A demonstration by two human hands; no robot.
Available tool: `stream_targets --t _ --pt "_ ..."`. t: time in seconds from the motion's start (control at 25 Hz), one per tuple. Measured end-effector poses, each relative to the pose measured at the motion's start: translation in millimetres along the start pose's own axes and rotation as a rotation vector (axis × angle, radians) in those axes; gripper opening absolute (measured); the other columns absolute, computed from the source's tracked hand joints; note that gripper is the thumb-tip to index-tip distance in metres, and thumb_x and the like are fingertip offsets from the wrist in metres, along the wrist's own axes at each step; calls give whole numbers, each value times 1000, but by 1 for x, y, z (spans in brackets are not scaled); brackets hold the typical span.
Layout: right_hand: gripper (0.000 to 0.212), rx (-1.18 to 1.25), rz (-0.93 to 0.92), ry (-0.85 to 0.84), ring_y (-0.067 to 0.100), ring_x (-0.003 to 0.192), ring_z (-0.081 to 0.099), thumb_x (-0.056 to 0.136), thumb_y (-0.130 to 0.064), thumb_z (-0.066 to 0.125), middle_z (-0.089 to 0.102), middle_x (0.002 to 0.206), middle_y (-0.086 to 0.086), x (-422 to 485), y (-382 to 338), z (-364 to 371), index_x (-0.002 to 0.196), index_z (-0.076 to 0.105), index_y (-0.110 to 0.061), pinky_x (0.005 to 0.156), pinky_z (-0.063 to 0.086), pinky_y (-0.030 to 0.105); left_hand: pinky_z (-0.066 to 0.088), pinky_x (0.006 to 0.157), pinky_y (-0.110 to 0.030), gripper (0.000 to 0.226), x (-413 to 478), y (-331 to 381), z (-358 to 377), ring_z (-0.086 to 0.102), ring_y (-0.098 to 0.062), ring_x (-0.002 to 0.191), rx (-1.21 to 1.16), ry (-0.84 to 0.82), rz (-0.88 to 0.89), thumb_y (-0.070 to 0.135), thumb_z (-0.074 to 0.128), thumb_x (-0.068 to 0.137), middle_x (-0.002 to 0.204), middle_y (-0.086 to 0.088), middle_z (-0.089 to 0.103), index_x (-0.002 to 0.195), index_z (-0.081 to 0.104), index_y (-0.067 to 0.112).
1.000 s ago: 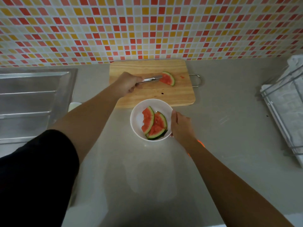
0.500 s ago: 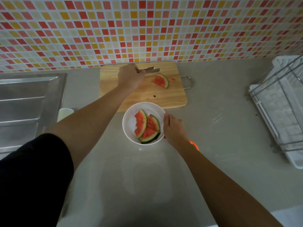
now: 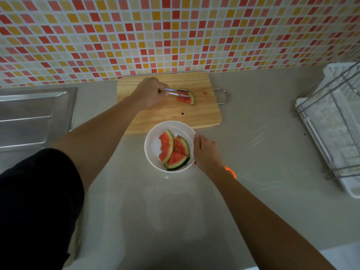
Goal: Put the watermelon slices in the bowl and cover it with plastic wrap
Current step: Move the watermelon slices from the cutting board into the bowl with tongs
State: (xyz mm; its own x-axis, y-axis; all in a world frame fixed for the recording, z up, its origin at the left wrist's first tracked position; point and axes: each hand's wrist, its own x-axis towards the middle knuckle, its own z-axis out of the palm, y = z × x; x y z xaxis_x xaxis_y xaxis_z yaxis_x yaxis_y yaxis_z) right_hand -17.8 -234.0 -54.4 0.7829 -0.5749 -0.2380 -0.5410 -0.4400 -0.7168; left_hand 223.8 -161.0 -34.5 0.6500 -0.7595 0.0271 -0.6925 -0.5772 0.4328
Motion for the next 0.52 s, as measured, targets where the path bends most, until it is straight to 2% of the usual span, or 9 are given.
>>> stream_targets --t 0.16,0.32,0.52 --pt "43 -10 -6 -3 42 71 64 100 -27 28 66 76 23 0 0 0 92 59 2 69 54 54 42 78 -36 30 -20 -16 -15 55 -33 89 75 6 19 24 56 91 93 -19 60 118 64 13" --pt "44 -5 5 3 41 71 65 100 -28 28 63 69 18 1 3 0 91 59 1 71 54 54 45 78 -38 31 -45 -33 -25 57 -33 87 111 41 46 21 57 90 91 -18 61 119 63 10" --pt "39 -16 -12 5 42 74 65 100 -24 29 68 75 22 0 3 1 90 58 1 71 54 49 51 72 -42 27 -73 -40 -28 60 -38 77 214 244 286 12 63 87 86 -23 60 111 65 1"
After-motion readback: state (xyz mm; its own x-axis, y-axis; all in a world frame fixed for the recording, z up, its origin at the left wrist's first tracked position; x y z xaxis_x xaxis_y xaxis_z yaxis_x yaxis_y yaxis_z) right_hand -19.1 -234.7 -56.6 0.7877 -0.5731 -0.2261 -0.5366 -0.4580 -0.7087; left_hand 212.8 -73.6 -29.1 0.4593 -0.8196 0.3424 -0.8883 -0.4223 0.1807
